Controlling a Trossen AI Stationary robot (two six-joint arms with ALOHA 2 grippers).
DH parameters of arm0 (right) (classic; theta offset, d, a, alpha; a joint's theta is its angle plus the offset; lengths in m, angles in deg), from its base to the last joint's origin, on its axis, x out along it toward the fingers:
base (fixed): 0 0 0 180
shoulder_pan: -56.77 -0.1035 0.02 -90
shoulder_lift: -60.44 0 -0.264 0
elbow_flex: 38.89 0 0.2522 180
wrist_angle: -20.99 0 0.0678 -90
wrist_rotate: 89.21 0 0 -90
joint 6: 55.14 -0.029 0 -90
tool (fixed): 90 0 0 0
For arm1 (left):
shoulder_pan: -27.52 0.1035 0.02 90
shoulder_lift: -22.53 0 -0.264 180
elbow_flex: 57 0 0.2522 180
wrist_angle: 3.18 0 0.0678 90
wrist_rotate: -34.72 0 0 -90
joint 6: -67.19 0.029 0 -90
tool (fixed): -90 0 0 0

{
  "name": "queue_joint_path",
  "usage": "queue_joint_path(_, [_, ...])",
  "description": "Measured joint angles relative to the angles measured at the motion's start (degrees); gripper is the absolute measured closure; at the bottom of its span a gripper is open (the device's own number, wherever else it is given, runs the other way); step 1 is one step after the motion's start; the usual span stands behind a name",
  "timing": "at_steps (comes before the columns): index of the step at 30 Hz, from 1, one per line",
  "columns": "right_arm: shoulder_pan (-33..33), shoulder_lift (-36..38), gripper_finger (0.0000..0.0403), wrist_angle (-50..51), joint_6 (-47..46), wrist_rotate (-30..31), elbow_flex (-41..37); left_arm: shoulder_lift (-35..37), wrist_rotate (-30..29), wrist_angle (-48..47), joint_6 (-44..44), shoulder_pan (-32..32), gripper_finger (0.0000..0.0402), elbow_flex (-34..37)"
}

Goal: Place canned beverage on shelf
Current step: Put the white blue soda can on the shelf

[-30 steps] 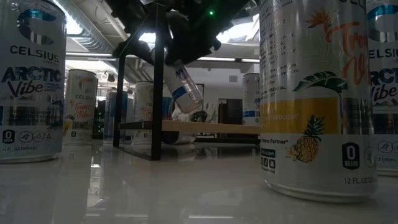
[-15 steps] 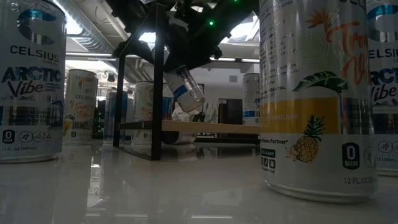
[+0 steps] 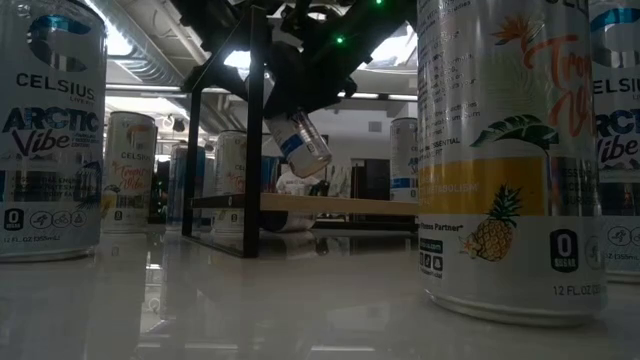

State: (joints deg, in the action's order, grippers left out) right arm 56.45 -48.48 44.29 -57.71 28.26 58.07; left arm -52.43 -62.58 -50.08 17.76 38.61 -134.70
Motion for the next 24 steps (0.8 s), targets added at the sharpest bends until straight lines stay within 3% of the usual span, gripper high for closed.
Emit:
queue_joint_path(11, [0.00, 0.00, 0.0184, -0.04, -0.09, -0.02, 0.00, 0.00, -0.04, -0.02, 0.04, 0.00, 0.0122, 0.00])
queue_joint_path(24, [0.00, 0.00, 0.0174, 2.17, -0.24, 0.66, 0.00, 0.02, -0.53, 0.33, 0.53, 0.00, 0.0114, -0.04])
